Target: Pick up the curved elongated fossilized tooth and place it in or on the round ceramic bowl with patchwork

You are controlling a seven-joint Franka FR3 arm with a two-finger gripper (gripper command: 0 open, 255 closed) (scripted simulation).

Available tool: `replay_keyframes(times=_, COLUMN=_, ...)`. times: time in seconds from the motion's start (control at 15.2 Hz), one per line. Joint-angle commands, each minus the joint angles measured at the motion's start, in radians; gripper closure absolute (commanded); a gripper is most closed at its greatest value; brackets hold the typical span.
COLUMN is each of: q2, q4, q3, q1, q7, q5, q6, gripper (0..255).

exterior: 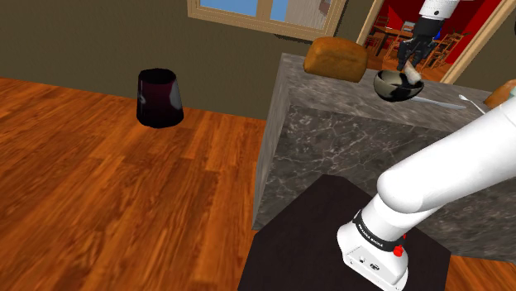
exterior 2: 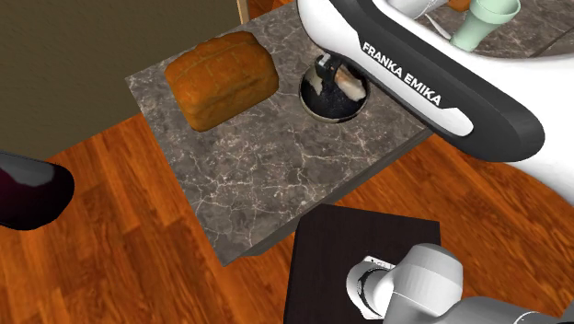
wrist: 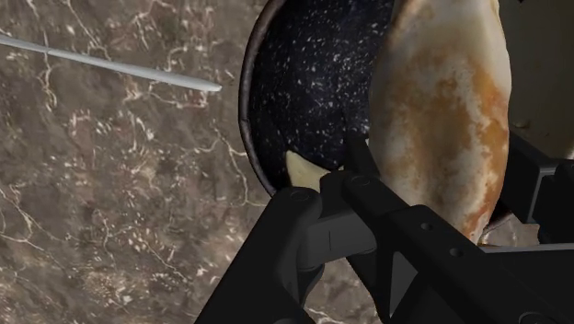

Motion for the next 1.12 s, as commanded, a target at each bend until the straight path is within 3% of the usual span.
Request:
replay_keyframes(times=0.0, q2=-0.009, q4=-0.036, q3=0.001, q1=-0.002, q7=0.007, q5=-0.005, q6=0.028, gripper=255)
replay_keyframes(times=0.53, q2=-0.011, q4=-0.054, q3=0.000, q1=-0.003, q7=0.010, q5=-0.008, q6=0.044, gripper=255)
replay_keyframes(times=0.59, q2=-0.011, q4=-0.054, q3=0.000, q1=-0.003, q7=0.010, q5=-0.008, q6=0.044, gripper=0)
replay_keyframes(times=0.92, q2=-0.011, q4=-0.054, q3=0.000, q1=-0.003, q7=0.010, q5=-0.008, q6=0.044, gripper=0)
replay_keyframes(times=1.06, q2=-0.002, q4=0.020, q3=0.007, q1=0.003, q7=0.004, q5=0.001, q6=-0.022, gripper=0)
